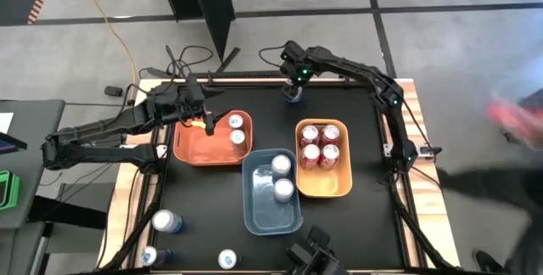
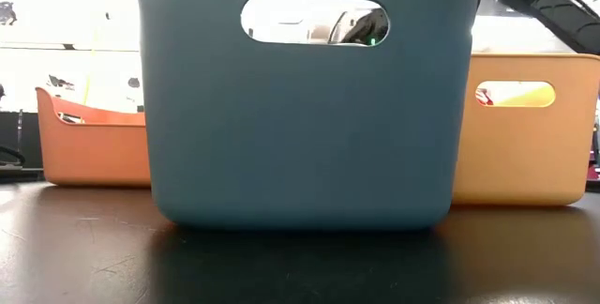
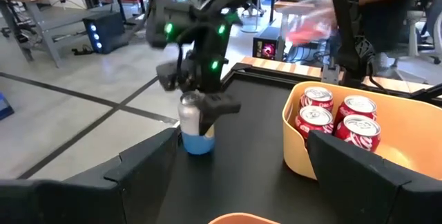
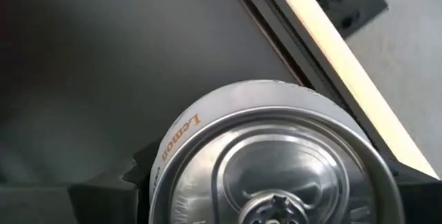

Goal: Sort soda cans
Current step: Put the top blue-white soda can into the blue bin

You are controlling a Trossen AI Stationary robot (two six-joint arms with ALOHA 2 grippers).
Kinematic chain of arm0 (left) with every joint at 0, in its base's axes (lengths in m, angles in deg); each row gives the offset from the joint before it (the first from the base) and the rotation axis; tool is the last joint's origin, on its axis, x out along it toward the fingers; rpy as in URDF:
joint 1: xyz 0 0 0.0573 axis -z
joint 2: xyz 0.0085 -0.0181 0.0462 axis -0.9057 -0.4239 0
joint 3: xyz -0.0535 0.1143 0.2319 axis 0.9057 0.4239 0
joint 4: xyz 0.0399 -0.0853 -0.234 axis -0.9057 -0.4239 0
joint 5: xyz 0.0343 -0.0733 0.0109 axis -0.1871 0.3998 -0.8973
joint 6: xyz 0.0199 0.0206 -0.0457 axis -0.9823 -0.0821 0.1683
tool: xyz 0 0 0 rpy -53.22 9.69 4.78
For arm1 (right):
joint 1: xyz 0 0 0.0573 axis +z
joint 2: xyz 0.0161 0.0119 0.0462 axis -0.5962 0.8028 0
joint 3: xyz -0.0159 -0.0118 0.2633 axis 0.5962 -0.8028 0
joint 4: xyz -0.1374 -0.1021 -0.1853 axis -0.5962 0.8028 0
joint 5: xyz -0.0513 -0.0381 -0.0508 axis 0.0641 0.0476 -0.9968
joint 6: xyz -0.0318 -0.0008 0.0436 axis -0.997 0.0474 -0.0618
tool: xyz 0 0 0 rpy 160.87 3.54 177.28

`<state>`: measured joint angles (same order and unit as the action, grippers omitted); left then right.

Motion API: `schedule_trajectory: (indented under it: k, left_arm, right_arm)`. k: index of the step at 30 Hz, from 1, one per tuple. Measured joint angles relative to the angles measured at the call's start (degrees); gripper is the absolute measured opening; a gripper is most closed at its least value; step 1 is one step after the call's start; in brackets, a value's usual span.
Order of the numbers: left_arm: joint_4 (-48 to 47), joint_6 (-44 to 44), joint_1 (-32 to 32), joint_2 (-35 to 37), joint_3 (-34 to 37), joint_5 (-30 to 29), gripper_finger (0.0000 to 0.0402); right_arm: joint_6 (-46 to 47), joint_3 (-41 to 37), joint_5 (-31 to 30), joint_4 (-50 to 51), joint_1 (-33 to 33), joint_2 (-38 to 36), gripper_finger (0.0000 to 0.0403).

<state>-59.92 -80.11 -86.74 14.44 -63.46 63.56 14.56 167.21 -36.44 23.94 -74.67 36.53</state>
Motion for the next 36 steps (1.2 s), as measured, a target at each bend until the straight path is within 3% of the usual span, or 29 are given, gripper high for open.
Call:
schedule_trajectory:
  k: [8, 19, 28, 36]
  left_arm:
    - [-0.39, 0.02, 0.00, -0.02, 0.00, 0.00, 0.0319]
    - [-0.24, 0.06, 0.00, 0.00, -0.02, -0.21, 0.0319]
    - [-0.14, 1.32, 0.00, -0.01, -0.02, -0.42, 0.0319]
    - [-0.25, 3.33, -0.02, -0.01, -0.02, -0.46, 0.0319]
  right_arm:
    - [-2.55, 0.02, -0.55, 3.76, 6.11, -10.83, 0.0296]
    - [-7.79, 0.13, -0.15, 4.74, 26.81, -21.70, 0.0296]
    - [-7.56, 0.13, 0.11, 1.49, 41.58, -21.78, 0.0296]
    - [-6.72, 0.13, -0.04, -2.07, 44.47, -15.99, 0.0296]
